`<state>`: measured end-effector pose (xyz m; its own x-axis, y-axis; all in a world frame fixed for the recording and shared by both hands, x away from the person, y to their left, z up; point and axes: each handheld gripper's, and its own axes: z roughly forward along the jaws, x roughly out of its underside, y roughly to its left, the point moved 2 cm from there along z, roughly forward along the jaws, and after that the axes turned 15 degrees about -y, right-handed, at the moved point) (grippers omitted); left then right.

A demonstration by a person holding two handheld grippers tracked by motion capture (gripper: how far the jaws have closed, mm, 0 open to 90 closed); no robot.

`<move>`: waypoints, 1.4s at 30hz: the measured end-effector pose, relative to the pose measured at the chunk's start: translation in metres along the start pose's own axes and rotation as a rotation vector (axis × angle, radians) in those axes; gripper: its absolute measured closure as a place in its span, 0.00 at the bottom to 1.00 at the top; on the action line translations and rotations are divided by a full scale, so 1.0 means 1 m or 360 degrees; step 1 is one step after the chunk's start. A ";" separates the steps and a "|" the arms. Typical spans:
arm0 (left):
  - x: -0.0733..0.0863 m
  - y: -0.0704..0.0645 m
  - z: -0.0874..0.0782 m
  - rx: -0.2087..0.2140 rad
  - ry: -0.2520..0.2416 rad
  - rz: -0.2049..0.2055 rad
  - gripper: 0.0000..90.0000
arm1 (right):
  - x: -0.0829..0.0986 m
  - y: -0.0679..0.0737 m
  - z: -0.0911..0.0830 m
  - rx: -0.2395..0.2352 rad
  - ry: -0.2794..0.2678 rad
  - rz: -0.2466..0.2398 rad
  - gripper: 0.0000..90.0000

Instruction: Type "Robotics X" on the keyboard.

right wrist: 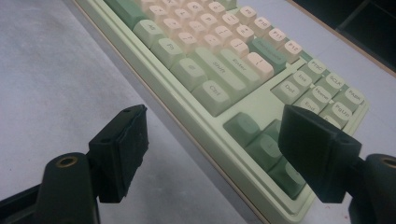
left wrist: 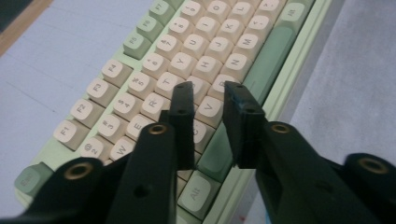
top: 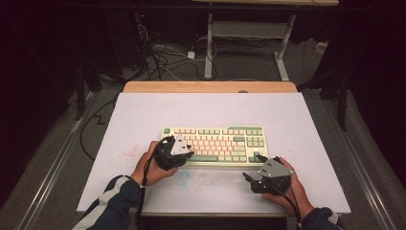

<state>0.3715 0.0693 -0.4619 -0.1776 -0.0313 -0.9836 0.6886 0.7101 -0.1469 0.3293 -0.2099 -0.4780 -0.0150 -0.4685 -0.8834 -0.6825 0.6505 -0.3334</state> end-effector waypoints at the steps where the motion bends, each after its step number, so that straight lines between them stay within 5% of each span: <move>1: -0.001 0.001 -0.001 -0.0006 -0.0028 -0.0003 0.71 | 0.000 0.000 0.000 0.0001 -0.0002 0.0000 0.28; 7: -0.007 0.003 -0.005 -0.0029 -0.0139 0.0019 0.47 | 0.000 -0.001 -0.001 0.0011 -0.0001 0.0004 0.28; 14: -0.007 0.008 -0.011 -0.0058 -0.0172 0.0008 0.30 | 0.000 -0.005 -0.003 0.0048 -0.0011 0.0029 0.27; 17: -0.003 0.014 -0.013 -0.0105 -0.0143 0.0059 0.26 | 0.000 -0.006 -0.005 0.0051 -0.0015 0.0041 0.27; 42: 0.015 0.035 -0.059 -0.0214 -0.0157 0.0023 0.25 | 0.001 -0.018 -0.007 0.0117 -0.0019 0.0084 0.29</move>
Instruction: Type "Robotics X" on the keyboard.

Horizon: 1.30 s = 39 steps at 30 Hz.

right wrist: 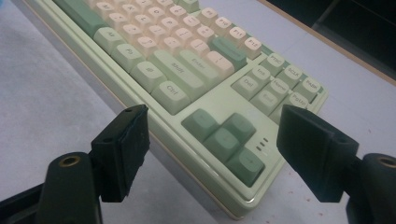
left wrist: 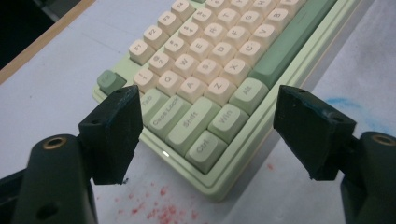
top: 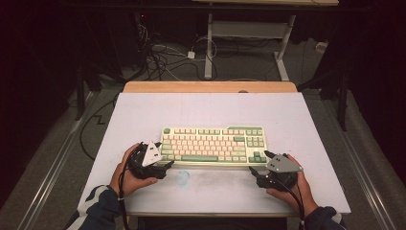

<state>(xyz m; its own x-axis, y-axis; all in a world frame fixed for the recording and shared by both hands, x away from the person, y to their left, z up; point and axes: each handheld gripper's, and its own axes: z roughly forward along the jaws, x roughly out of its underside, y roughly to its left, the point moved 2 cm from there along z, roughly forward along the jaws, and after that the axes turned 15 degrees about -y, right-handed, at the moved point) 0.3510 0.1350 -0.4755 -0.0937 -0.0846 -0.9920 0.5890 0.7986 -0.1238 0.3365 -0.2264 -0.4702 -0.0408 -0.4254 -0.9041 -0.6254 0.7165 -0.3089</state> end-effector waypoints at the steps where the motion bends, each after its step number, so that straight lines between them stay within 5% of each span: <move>1: 0.001 0.001 -0.002 -0.0008 -0.0006 0.0006 0.25 | 0.000 -0.001 0.000 0.0005 0.0002 0.0002 0.30; 8: 0.007 0.007 -0.013 -0.0055 0.0023 0.0003 0.25 | -0.008 -0.007 0.001 -0.0058 -0.0008 0.0041 0.39; 18: 0.009 0.012 -0.024 -0.0092 0.0042 -0.0037 0.25 | -0.023 -0.017 0.017 -0.0093 0.0013 0.0077 0.76; 29: 0.009 0.011 -0.022 -0.0081 0.0052 -0.0043 0.25 | -0.035 -0.024 0.047 -0.0174 0.0036 0.0087 0.97; 39: 0.012 0.010 -0.022 -0.0079 0.0089 -0.0044 0.26 | -0.034 -0.017 0.065 -0.0300 0.0124 0.0071 1.00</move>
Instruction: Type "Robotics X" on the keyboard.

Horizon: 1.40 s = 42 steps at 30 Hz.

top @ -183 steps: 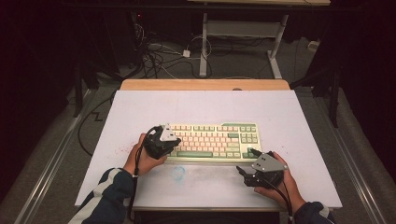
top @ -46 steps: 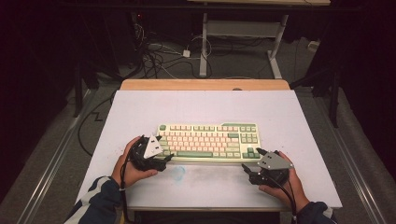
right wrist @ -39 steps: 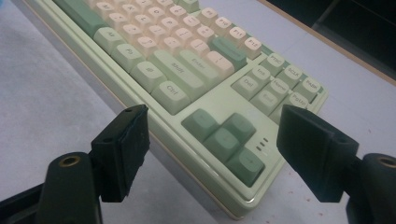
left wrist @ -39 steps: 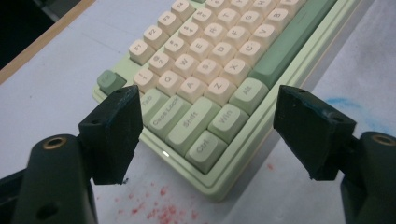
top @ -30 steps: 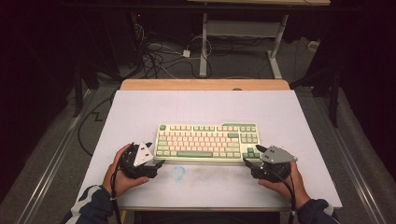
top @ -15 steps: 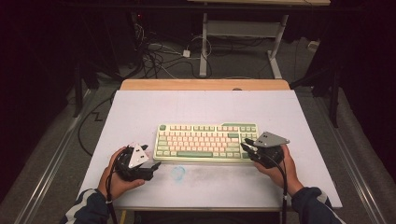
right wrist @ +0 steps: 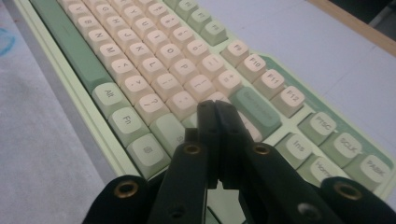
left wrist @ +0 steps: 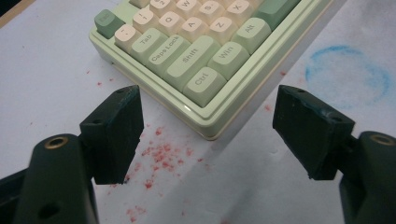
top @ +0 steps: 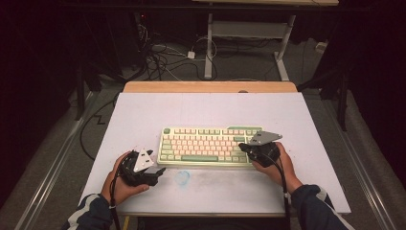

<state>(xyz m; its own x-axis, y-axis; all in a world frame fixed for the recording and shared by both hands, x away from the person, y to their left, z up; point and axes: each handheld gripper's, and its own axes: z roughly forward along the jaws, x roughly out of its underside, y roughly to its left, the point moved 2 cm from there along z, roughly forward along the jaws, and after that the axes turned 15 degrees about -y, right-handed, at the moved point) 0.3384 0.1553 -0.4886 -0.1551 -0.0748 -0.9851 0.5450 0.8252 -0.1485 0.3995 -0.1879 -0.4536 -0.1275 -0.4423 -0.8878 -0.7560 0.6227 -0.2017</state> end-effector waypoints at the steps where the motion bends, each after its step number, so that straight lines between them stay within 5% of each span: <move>1: 0.000 0.000 0.000 0.0003 0.0002 0.0003 0.26 | 0.001 0.001 0.001 -0.0003 0.0010 0.0004 1.00; 11: 0.000 0.000 0.000 -0.0002 0.0006 0.0001 0.26 | 0.005 0.008 0.005 -0.0041 0.0048 -0.0014 1.00; 17: -0.002 -0.001 -0.001 -0.0002 -0.0010 -0.0022 0.36 | 0.009 0.009 0.008 -0.0037 0.0075 -0.0017 1.00; 22: -0.009 -0.001 -0.004 0.0058 0.0002 -0.0087 0.72 | 0.011 0.009 0.007 -0.0039 0.0064 -0.0010 1.00; 27: -0.012 -0.002 -0.001 0.0084 0.0045 -0.0098 0.96 | 0.011 0.009 0.007 -0.0036 0.0057 -0.0008 1.00; 30: -0.010 -0.005 0.004 0.0099 0.0099 -0.0056 0.97 | 0.012 0.009 0.007 -0.0033 0.0055 -0.0018 1.00; 42: -0.019 -0.009 0.025 0.0098 0.0116 -0.0075 0.96 | 0.012 0.010 0.007 -0.0025 0.0054 -0.0037 1.00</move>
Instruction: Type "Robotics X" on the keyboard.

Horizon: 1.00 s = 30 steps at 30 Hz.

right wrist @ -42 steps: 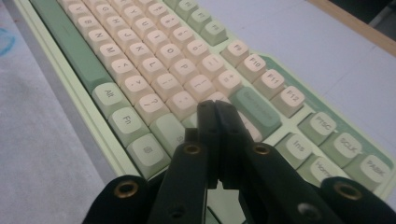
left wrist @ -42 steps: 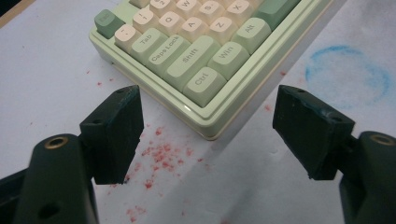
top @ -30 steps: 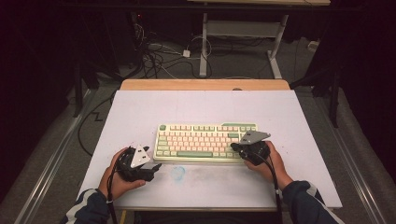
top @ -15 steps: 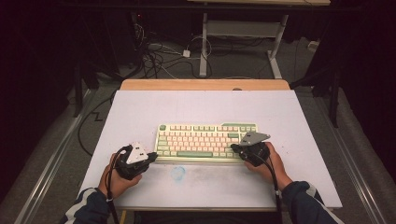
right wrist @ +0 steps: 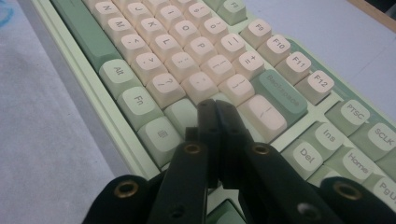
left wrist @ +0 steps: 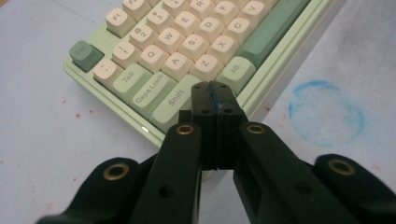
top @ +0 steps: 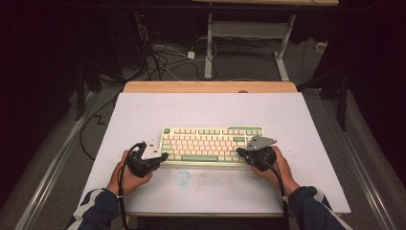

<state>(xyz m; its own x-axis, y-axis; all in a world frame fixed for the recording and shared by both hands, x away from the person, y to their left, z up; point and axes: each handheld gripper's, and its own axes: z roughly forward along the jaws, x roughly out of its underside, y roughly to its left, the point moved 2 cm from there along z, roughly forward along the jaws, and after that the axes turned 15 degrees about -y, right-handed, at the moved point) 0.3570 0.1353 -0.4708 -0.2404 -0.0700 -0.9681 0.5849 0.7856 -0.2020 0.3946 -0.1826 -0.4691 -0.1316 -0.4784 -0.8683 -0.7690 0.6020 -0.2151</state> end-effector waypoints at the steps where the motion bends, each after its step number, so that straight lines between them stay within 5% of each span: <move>1: 0.000 0.000 0.001 0.0001 0.0000 0.0004 0.96 | 0.000 0.000 0.000 -0.0001 -0.0002 -0.0004 1.00; 30: -0.004 -0.015 0.046 0.0048 0.0088 0.0056 0.95 | 0.000 0.000 0.000 0.0003 -0.0007 0.0004 1.00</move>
<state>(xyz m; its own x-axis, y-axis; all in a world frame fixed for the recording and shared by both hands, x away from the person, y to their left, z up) 0.3850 0.0954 -0.4703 -0.2610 -0.0081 -0.9653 0.6165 0.7681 -0.1731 0.3944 -0.1827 -0.4695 -0.1311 -0.4740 -0.8707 -0.7676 0.6043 -0.2135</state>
